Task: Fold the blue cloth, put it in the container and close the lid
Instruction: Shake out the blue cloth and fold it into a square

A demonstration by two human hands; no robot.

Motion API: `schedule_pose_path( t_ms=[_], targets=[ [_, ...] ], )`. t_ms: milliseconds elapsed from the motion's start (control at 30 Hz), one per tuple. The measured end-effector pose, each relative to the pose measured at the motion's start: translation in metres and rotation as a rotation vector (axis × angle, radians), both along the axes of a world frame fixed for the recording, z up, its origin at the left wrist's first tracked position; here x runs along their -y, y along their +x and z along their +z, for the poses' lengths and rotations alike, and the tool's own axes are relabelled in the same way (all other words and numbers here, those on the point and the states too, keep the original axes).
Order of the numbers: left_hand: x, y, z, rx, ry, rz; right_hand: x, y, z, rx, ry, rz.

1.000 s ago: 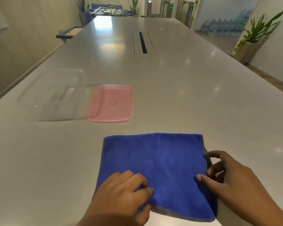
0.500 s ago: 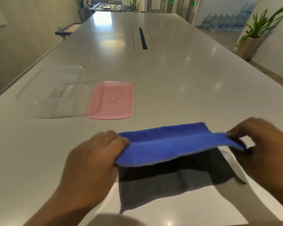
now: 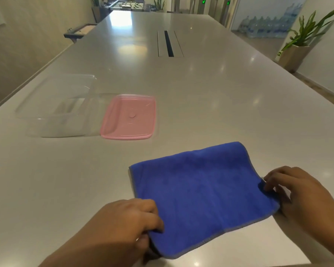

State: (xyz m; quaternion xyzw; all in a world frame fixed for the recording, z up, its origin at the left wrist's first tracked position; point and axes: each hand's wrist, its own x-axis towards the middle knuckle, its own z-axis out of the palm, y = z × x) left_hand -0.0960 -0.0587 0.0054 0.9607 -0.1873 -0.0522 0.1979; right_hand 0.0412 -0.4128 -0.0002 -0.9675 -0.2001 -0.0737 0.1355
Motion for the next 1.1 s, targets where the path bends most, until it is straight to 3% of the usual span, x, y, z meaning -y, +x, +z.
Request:
schedule_pose_path(
  t_ms=[133, 167, 267, 367, 500, 700, 833, 900, 1000, 1100],
  targets=[
    [-0.007, 0.019, -0.006, -0.418, -0.126, 0.111, -0.001, -0.010, 0.005, 0.099, 0.134, -0.024],
    [-0.001, 0.029, 0.005, -0.418, -0.097, 0.122, -0.006, -0.016, 0.010, 0.141, 0.211, -0.027],
    [0.022, 0.052, 0.034, -0.005, -0.212, 0.186, -0.035, -0.035, 0.018, 0.085, 0.412, 0.102],
    [0.039, 0.091, 0.032, 0.187, -0.097, 0.314, -0.062, -0.049, 0.003, -0.130, 0.191, 0.190],
    [0.050, 0.140, 0.018, 0.064, 0.003, 0.329, -0.078, -0.054, -0.014, -0.293, 0.024, 0.195],
    [0.051, 0.165, 0.012, -0.132, -0.128, 0.385, -0.079, -0.056, -0.016, -0.241, 0.081, 0.154],
    [0.050, 0.165, 0.022, -0.405, -0.179, 0.321, -0.077, -0.056, -0.021, -0.202, 0.128, 0.141],
    [0.046, 0.160, 0.033, -0.471, -0.259, 0.267, -0.077, -0.056, -0.023, -0.168, 0.166, 0.134],
    [0.046, 0.153, 0.050, -0.392, -0.462, 0.231, -0.076, -0.055, -0.019, -0.155, 0.290, 0.073],
    [0.043, 0.144, 0.068, -0.341, -0.689, 0.217, -0.076, -0.051, -0.005, -0.232, 0.570, -0.043]
  ],
)
